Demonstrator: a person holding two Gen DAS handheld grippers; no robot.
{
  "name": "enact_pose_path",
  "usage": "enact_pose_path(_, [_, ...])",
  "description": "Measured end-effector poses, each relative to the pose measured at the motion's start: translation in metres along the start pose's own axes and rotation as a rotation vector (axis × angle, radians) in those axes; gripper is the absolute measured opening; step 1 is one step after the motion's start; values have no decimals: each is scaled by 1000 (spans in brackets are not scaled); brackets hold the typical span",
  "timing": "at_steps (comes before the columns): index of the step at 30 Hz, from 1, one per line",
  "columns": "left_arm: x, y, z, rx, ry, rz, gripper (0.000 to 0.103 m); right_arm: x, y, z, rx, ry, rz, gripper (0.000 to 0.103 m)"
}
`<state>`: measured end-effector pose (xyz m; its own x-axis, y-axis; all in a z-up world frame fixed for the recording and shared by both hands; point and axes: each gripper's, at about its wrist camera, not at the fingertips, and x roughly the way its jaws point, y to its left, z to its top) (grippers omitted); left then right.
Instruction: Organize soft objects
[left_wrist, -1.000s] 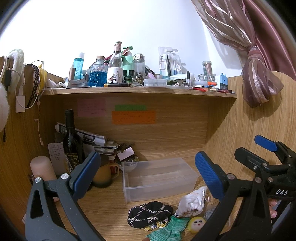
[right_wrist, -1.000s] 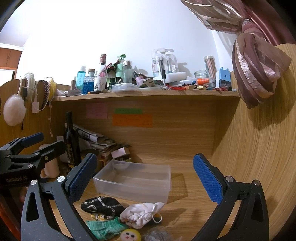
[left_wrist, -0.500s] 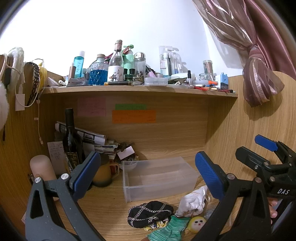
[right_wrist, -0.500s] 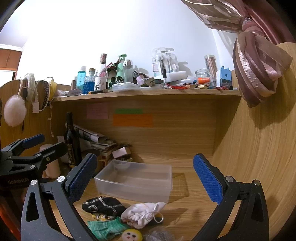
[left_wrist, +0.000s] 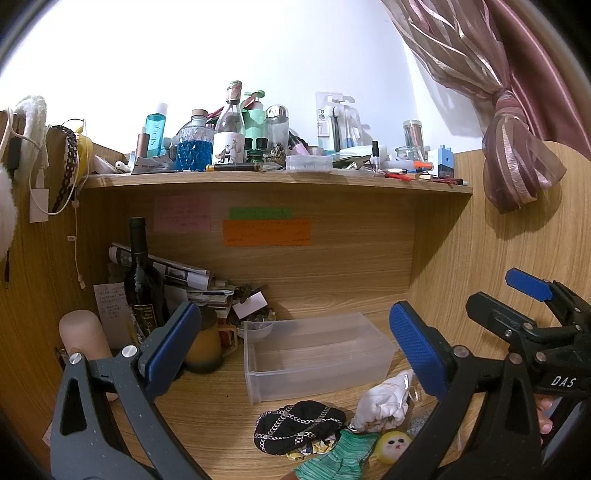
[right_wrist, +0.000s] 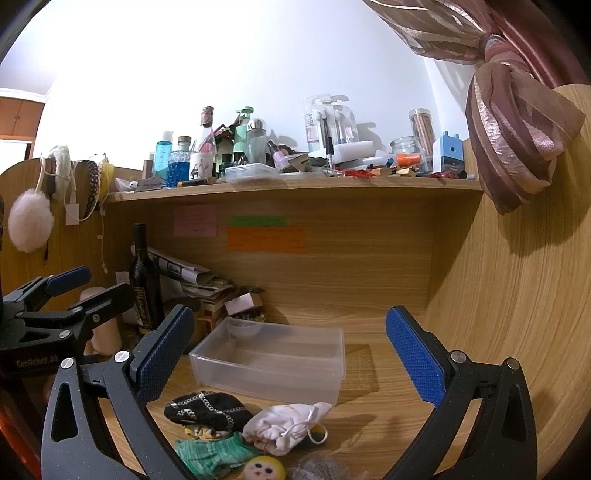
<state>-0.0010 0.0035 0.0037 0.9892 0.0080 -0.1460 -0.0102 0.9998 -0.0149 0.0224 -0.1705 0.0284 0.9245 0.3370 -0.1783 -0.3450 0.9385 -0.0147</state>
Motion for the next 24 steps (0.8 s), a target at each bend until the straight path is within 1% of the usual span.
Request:
enact_pose_path(18, [1,-4,-3,15,-10,-9,103,4,2,-2,-9,14,17,103])
enact_pose_path(21, [8,-3,-6,17,12,-22,103,8,0,-5,-7,27,30,103])
enact_pose_path(24, [17,0,-13,7,54,-43,103,16,-4,-12,1,59,43,103])
